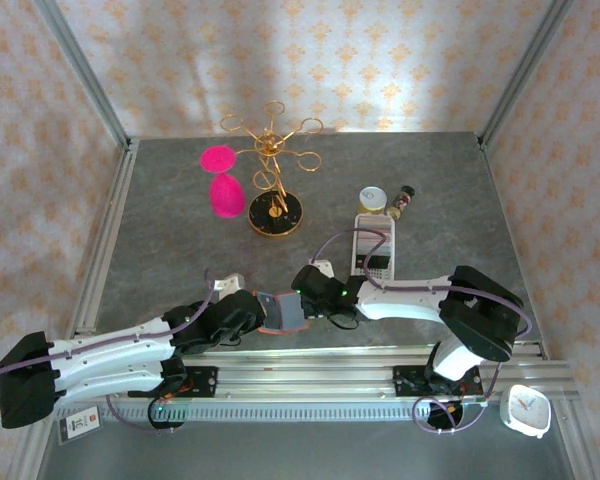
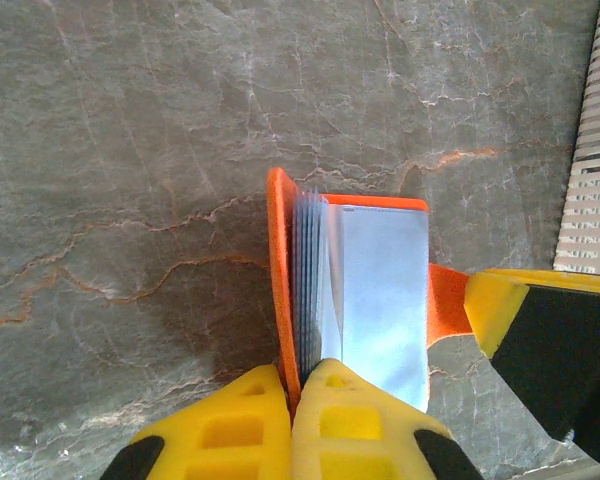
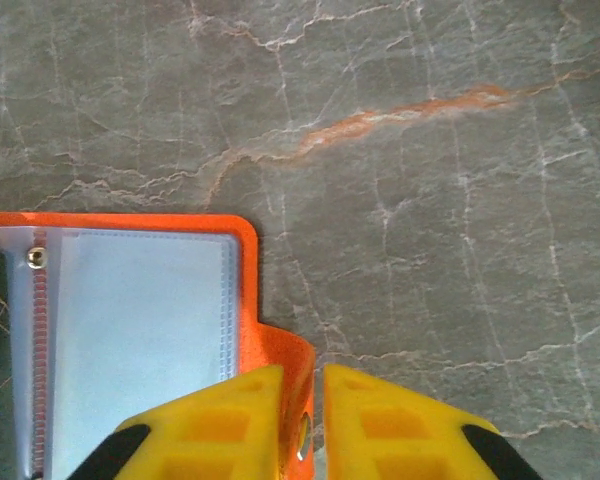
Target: Put the credit cards into the card holder
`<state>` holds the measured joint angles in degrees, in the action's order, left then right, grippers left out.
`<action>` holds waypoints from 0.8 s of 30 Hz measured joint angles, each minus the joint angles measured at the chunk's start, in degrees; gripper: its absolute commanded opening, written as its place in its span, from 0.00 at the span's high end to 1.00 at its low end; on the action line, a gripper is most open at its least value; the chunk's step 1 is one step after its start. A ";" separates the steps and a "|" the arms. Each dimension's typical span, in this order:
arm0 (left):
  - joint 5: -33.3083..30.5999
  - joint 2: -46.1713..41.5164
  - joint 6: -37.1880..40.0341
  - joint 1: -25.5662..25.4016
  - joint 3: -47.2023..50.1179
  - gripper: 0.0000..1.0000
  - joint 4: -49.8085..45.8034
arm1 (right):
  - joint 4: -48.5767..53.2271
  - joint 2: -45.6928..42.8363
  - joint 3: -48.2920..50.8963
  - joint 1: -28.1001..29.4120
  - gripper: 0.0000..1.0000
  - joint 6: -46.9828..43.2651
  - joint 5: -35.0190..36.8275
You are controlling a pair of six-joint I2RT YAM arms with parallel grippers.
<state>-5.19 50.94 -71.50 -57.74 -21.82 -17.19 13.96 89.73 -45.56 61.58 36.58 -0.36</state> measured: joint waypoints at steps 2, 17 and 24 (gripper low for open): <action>0.00 -0.24 -0.02 0.00 0.00 1.00 0.00 | 0.07 0.00 0.00 0.00 0.83 0.02 0.07; 0.00 -0.35 -0.02 0.00 0.00 1.00 -0.02 | -0.57 -4.04 1.27 0.00 0.81 0.87 0.17; 0.00 -0.35 -0.04 0.00 0.00 1.00 -0.02 | -1.03 -4.04 1.86 0.00 0.60 1.01 -0.83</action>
<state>-5.19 50.59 -71.55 -57.74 -21.82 -17.21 12.93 85.69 -43.70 61.58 37.58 -1.19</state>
